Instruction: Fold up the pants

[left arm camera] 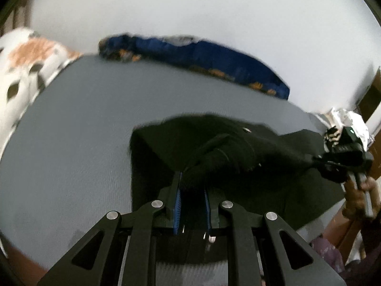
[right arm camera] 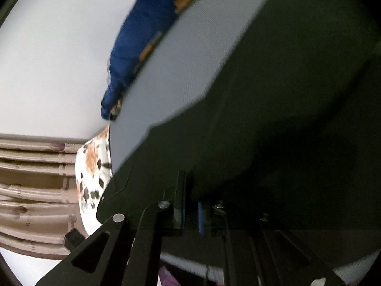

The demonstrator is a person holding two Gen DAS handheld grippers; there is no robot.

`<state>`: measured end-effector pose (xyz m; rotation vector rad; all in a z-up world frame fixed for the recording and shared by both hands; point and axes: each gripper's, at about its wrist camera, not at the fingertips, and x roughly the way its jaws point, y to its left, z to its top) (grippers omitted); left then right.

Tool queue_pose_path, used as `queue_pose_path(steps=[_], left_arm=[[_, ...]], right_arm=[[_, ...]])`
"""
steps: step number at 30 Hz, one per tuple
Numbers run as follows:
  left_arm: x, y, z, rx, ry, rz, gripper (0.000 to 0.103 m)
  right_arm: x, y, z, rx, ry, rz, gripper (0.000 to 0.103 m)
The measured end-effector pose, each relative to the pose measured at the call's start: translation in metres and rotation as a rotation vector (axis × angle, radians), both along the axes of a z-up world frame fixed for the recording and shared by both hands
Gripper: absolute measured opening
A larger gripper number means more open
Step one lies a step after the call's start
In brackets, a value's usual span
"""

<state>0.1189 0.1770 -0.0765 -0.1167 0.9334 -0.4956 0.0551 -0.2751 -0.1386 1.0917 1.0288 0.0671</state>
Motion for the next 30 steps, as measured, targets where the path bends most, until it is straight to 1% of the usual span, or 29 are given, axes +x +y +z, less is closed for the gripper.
queue_pose_path(steps=[3, 5, 6, 7, 8, 10, 11, 12, 13, 14, 15, 16, 17, 18, 19, 21, 22, 24, 25, 27, 28, 29, 30], left_arm=[[-0.018, 0.012, -0.022, 0.008, 0.066, 0.037, 0.016], [-0.026, 0.017, -0.032, 0.023, 0.083, 0.056, 0.016], [-0.029, 0.019, -0.036, 0.04, 0.089, 0.061, 0.016], [-0.033, 0.019, -0.039, 0.076, 0.086, 0.066, 0.016], [-0.038, 0.019, -0.041, 0.137, 0.069, 0.085, 0.016], [-0.047, 0.024, -0.035, 0.221, 0.028, 0.133, 0.018], [-0.052, 0.026, -0.028, 0.237, -0.001, 0.149, 0.018], [-0.056, 0.025, -0.018, 0.244, -0.039, 0.16, 0.019], [-0.058, 0.021, -0.006, 0.24, -0.082, 0.158, 0.022], [-0.062, 0.013, 0.008, 0.221, -0.12, 0.132, 0.026], [-0.065, 0.002, 0.018, 0.2, -0.143, 0.094, 0.041], [-0.066, -0.011, 0.028, 0.186, -0.163, 0.057, 0.062], [-0.069, -0.028, 0.039, 0.175, -0.191, 0.012, 0.069], [-0.072, -0.045, 0.046, 0.161, -0.21, -0.033, 0.074], [-0.076, -0.069, 0.054, 0.136, -0.235, -0.109, 0.074], [-0.079, -0.112, 0.062, 0.126, -0.259, -0.217, 0.074], [-0.078, -0.137, 0.064, 0.123, -0.252, -0.282, 0.074], [-0.075, -0.175, 0.063, 0.102, -0.236, -0.373, 0.074], [-0.075, -0.195, 0.06, 0.092, -0.23, -0.42, 0.074], [-0.077, -0.233, 0.049, 0.1, -0.21, -0.511, 0.074], [-0.08, -0.256, 0.041, 0.107, -0.191, -0.575, 0.074], [-0.082, -0.271, 0.035, 0.114, -0.184, -0.611, 0.074], [-0.085, -0.284, 0.029, 0.128, -0.183, -0.638, 0.074]], right_arm=[[-0.029, 0.007, -0.013, 0.014, 0.006, -0.032, 0.008], [-0.04, 0.01, -0.021, 0.027, 0.016, -0.045, 0.008], [-0.044, 0.012, -0.028, 0.043, 0.024, -0.058, 0.008], [-0.047, 0.013, -0.036, 0.046, 0.037, -0.06, 0.008], [-0.05, 0.012, -0.043, 0.049, 0.046, -0.064, 0.008], [-0.054, 0.011, -0.055, 0.09, 0.044, -0.085, 0.008], [-0.055, 0.009, -0.06, 0.125, 0.014, -0.091, 0.008], [-0.055, 0.007, -0.062, 0.151, -0.02, -0.09, 0.01], [-0.056, 0.004, -0.064, 0.182, -0.05, -0.106, 0.012], [-0.058, 0.0, -0.067, 0.231, -0.085, -0.133, 0.016], [-0.059, -0.005, -0.069, 0.272, -0.112, -0.16, 0.031], [-0.06, -0.014, -0.069, 0.311, -0.157, -0.202, 0.041], [-0.058, -0.02, -0.068, 0.322, -0.182, -0.227, 0.043], [-0.058, -0.032, -0.067, 0.325, -0.206, -0.262, 0.046], [-0.056, -0.045, -0.065, 0.326, -0.226, -0.291, 0.048], [-0.053, -0.066, -0.063, 0.318, -0.265, -0.323, 0.05], [-0.052, -0.075, -0.062, 0.309, -0.277, -0.332, 0.05], [-0.049, -0.093, -0.059, 0.305, -0.3, -0.336, 0.051], [-0.048, -0.102, -0.057, 0.299, -0.318, -0.333, 0.051], [-0.045, -0.111, -0.05, 0.283, -0.343, -0.313, 0.051], [-0.043, -0.114, -0.047, 0.285, -0.359, -0.297, 0.051], [-0.04, -0.115, -0.04, 0.281, -0.387, -0.265, 0.052], [-0.037, -0.114, -0.034, 0.259, -0.402, -0.24, 0.056]])
